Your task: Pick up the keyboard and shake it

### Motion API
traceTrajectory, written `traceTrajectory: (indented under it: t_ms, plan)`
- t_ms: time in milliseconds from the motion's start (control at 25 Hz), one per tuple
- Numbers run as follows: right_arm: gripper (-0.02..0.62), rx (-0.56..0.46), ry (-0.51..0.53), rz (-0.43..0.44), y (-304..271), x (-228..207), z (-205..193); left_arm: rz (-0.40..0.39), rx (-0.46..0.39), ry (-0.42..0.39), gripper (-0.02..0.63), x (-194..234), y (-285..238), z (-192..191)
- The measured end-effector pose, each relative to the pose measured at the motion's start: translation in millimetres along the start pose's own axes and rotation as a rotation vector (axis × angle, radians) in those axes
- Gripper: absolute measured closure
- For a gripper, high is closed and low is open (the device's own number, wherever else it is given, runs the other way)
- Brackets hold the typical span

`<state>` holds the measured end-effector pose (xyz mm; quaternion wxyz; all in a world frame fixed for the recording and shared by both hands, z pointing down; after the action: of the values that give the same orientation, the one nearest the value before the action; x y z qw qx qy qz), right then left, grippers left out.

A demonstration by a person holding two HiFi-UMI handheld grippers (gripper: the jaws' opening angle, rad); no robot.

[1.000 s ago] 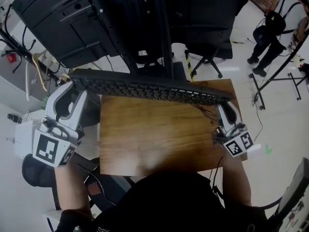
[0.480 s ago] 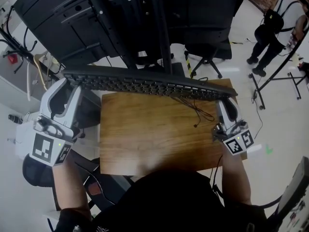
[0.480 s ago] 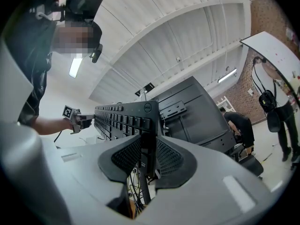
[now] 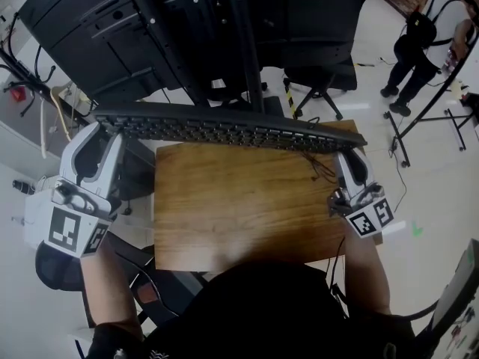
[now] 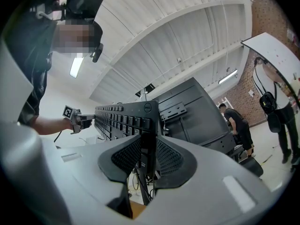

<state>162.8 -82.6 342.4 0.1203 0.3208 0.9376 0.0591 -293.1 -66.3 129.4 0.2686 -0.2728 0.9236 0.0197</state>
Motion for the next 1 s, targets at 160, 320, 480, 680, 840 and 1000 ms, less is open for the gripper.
traceTrajectory:
  t_ms: [160, 320, 480, 680, 840, 1000]
  plan:
    - [0.499, -0.002, 0.002, 0.005, -3, 1, 2, 0.009, 0.007, -0.012, 0.505, 2, 3, 3]
    - [0.499, 0.019, 0.011, 0.012, -3, 3, 3, 0.01, 0.016, 0.016, 0.505, 2, 4, -4]
    - [0.499, 0.073, 0.013, -0.007, 3, 1, -7, -0.015, 0.035, 0.07, 0.504, -7, 0, -25]
    - [0.499, 0.159, 0.012, -0.009, 17, 0, -24, -0.03, 0.107, 0.156, 0.505, -24, 0, -68]
    - [0.499, 0.279, -0.009, 0.005, 30, -6, -46, -0.049, 0.164, 0.254, 0.503, -50, 0, -111]
    - [0.499, 0.387, -0.032, 0.014, 45, -14, -71, -0.075, 0.231, 0.38, 0.502, -83, 1, -160]
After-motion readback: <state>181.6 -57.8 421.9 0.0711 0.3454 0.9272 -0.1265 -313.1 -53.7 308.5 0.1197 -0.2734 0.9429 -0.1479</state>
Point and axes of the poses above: the fingertips, and each gripper's own axes: y backward along the fingers, x to its left, z out of its top, the point moved 8 cm from there along y, backward along the fingers, and after that the axes turned 11 degrees about x, right-handed, at the moved point
